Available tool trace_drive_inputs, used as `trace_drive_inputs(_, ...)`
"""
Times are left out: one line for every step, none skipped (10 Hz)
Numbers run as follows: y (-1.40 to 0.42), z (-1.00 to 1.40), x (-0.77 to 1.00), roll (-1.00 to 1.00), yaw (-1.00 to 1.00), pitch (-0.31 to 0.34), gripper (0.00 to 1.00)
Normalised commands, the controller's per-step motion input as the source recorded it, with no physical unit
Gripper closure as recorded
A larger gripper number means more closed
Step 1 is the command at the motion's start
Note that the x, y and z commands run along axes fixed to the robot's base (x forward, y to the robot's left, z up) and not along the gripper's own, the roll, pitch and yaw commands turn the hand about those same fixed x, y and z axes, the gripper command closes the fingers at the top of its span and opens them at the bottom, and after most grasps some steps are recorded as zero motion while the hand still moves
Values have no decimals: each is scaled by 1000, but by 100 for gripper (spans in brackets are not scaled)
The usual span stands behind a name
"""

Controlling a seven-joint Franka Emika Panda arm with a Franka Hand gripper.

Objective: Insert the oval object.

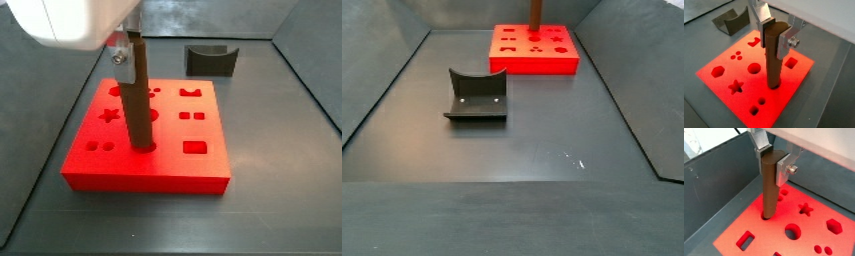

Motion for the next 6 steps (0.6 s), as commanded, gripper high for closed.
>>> trace_drive_inputs(0, -134, 0, 24, 243, 3, 100)
trace_drive_inputs(-86, -91, 0, 113, 291, 0, 100)
trace_drive_inputs(-143, -9, 0, 93, 277, 0, 100)
trace_drive_inputs(-160, 0, 9, 113, 237, 4, 100)
trace_drive_inputs(-97, 0, 0, 30, 20, 0, 100)
trace_drive_inputs(-23, 0, 0, 0, 0, 0, 100)
